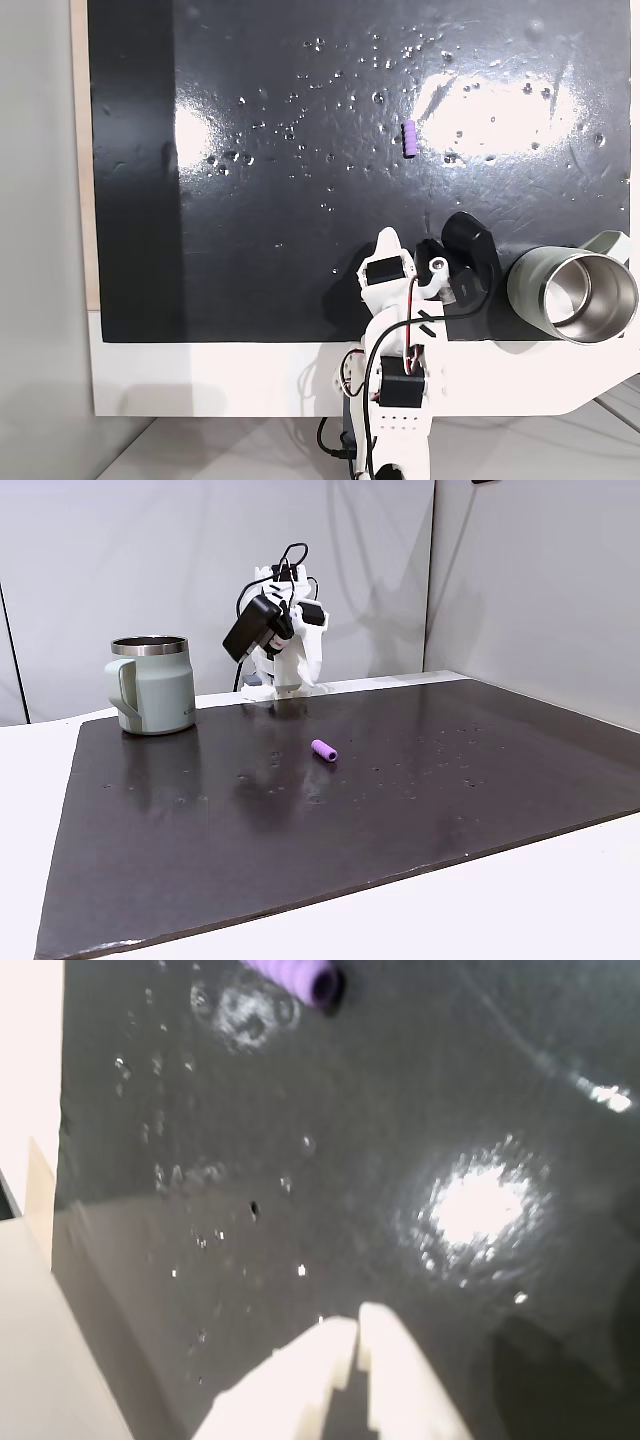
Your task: Grasp a pengrip and put it in the cup.
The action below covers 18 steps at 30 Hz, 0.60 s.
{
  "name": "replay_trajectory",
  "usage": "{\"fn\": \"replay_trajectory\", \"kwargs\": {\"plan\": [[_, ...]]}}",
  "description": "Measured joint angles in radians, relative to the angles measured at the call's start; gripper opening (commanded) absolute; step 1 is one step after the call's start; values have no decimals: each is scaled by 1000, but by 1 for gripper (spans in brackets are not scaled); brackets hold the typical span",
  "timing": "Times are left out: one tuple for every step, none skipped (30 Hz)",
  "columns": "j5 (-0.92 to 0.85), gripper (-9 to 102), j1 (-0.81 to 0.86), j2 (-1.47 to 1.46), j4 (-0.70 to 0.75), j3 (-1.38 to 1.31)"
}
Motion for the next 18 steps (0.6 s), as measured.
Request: {"fn": "replay_trajectory", "kwargs": {"plan": [[-29,0,5,-2,12,-26],[-51,0,-5,-9,15,-48],[-72,0,-11,-23,15,-75],[-92,0,-8,-48,15,-106],[-109,0,0,-80,15,-135],[-127,0,-3,-118,15,-169],[-150,0,-14,-167,15,-206],[-175,0,-21,-222,15,-244],[-199,0,-21,-282,15,-282],[-225,0,-18,-345,12,-321],[-253,0,-11,-405,12,-359],[-279,0,-11,-462,12,-397],[-304,1,-8,-522,12,-434],[-330,1,-3,-575,12,-471],[-351,2,8,-626,11,-505],[-374,3,20,-680,6,-541],[-399,3,35,-726,6,-575],[-419,4,40,-773,6,-609]]}}
